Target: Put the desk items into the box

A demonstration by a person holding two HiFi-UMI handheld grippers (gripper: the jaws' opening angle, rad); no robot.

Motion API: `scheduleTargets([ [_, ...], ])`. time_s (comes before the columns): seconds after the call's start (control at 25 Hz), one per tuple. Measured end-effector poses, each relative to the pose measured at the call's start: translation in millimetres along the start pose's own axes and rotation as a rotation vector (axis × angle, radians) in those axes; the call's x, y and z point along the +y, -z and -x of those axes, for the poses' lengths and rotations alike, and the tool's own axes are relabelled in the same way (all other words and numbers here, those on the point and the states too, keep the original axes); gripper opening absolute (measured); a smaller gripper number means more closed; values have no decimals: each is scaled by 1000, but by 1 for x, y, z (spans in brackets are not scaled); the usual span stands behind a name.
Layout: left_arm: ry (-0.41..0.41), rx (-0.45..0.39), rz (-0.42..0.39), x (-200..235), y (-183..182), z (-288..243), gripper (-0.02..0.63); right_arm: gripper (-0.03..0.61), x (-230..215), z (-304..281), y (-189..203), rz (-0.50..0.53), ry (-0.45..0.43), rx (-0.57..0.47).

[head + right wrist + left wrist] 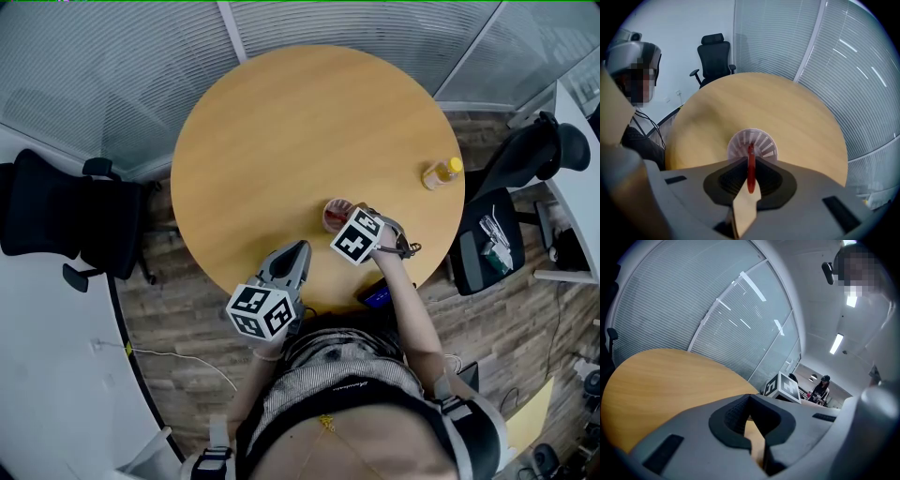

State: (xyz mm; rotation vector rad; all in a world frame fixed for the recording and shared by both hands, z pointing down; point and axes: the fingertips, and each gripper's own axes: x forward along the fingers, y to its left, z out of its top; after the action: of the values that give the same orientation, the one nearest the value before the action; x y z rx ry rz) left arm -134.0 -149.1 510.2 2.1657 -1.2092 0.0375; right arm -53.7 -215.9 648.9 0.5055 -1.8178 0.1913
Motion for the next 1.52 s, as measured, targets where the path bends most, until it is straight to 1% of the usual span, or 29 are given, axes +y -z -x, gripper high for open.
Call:
scheduleTargets([
  [0.32, 4, 1, -2, -3, -1, -1, 2, 61, -1, 0, -1, -13, -6, -20],
  [0.68, 2, 2, -4, -3, 0, 0, 2, 64, -2, 2, -1, -22, -3, -66],
  [0.92, 6, 4, -7, -6, 0, 0, 2, 109, -3, 8, -2, -39, -7, -103],
  [1.24, 15, 1, -14, -11, -1, 0, 2, 121, -3, 13, 2, -74, -17, -159],
  [1.52, 18, 1, -20, -16, 0, -2, 2, 121, -8, 30, 1, -129, -5, -244],
])
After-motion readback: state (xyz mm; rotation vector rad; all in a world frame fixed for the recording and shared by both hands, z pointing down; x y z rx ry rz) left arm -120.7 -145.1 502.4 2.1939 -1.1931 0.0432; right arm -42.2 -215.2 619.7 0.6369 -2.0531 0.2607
